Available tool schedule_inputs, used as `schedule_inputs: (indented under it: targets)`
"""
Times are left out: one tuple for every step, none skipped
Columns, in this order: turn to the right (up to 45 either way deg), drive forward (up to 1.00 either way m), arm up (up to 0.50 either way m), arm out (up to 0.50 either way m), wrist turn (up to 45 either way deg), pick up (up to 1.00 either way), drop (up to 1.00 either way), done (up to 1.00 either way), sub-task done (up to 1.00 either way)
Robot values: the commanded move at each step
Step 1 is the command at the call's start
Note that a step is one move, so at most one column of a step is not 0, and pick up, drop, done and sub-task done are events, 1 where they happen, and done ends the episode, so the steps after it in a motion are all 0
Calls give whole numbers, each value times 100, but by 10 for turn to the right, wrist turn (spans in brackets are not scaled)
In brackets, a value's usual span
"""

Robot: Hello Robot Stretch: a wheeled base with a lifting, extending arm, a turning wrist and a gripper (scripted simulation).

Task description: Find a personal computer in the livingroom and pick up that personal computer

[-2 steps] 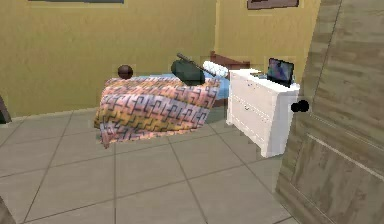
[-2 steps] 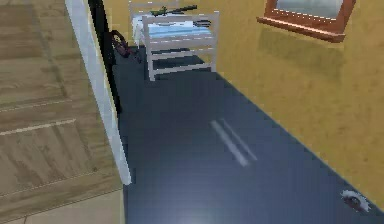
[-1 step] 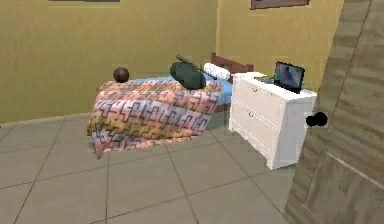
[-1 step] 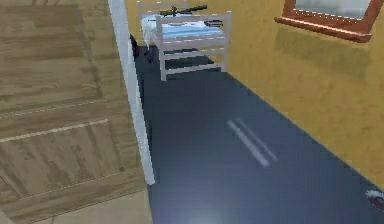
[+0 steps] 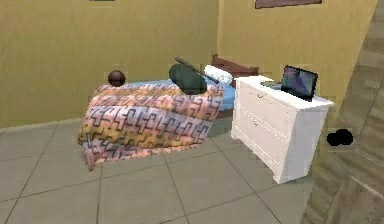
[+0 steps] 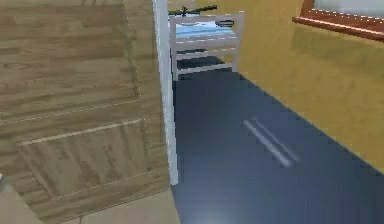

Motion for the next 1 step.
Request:
schedule_inputs:
  targets:
    - [-270, 0, 0, 0, 0, 0, 0, 0, 0]
